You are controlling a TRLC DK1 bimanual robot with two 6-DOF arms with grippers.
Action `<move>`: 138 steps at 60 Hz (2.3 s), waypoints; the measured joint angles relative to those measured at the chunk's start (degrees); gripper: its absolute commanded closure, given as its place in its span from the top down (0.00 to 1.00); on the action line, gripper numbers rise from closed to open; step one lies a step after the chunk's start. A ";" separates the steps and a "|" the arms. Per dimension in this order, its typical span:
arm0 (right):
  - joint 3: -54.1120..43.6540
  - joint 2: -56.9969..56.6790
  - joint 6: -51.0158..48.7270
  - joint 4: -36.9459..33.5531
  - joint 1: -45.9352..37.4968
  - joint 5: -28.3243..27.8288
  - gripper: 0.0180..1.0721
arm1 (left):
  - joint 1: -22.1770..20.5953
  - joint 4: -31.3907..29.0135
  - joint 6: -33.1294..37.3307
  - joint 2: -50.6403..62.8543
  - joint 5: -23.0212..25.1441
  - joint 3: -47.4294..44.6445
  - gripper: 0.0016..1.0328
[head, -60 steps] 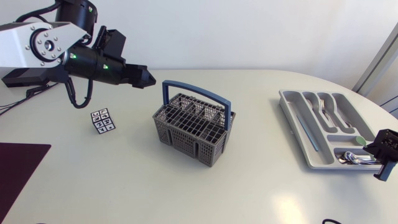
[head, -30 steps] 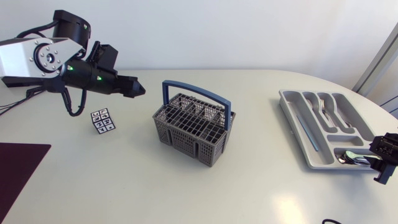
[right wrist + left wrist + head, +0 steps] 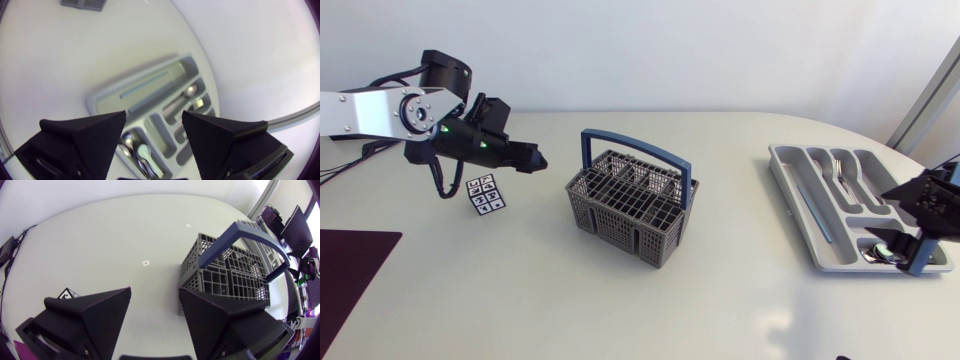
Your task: Transfer all utensils from the basket to the drawer tray.
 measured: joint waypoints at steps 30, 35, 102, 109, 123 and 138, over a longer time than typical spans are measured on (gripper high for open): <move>-1.88 0.83 33.14 4.52 43.50 9.05 0.25 | -4.63 1.51 0.26 7.15 4.11 0.04 0.23; -1.22 4.94 35.98 6.80 46.12 9.05 0.14 | -4.92 1.49 0.39 8.07 4.61 0.13 0.18; 18.67 32.17 46.12 12.83 54.88 13.31 0.09 | -2.69 -3.10 6.40 2.64 14.73 -5.51 0.18; 19.37 32.85 46.12 12.98 54.88 13.35 0.09 | -2.58 -3.10 6.40 2.49 14.71 -5.51 0.18; 19.45 33.24 46.12 12.98 54.84 13.53 0.09 | -2.58 -3.10 6.64 2.49 14.71 -5.57 0.18; 19.41 34.18 46.12 13.38 54.80 14.64 0.10 | -1.86 -3.04 7.56 2.51 15.17 -5.60 0.19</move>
